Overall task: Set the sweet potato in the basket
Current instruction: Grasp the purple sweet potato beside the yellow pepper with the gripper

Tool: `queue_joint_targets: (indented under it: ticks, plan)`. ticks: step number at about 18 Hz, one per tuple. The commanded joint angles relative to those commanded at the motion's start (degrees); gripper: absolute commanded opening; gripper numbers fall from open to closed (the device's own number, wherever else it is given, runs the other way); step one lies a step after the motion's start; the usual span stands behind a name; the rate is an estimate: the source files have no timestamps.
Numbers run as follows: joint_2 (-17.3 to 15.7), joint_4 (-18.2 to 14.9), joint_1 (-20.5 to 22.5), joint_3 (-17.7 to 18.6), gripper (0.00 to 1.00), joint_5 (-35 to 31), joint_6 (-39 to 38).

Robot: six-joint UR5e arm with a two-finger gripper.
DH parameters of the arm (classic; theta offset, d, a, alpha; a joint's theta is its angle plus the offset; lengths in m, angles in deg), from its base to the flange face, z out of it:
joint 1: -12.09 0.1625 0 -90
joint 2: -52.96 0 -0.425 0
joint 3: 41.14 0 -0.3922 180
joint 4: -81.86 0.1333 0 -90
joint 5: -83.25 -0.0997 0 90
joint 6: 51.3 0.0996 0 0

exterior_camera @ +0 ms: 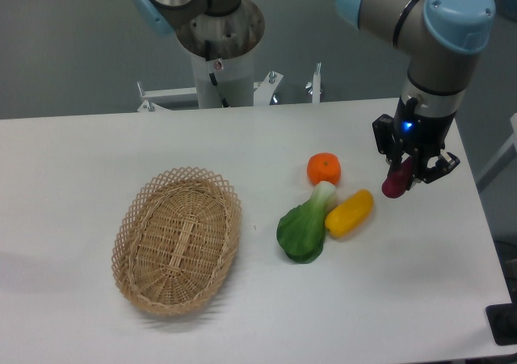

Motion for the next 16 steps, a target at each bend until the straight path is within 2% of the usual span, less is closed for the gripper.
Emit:
queue_joint_targets:
  ticks: [5, 7, 12, 14, 16]
  plan:
    - [-1.14, 0.00, -0.70, 0.96, 0.28, -0.09, -0.79]
    - [-1.49, 0.44, -1.31, 2.63, 0.28, 0.00, -2.10]
    - [0.17, 0.70, -5.79, 3.16, 0.28, -0.17, -8.69]
    - [-0.26, 1.57, -7.29, 6.05, 0.28, -0.18, -12.11]
    - [-0.61, 4.29, -9.74, 8.60, 0.28, -0.35, -16.06]
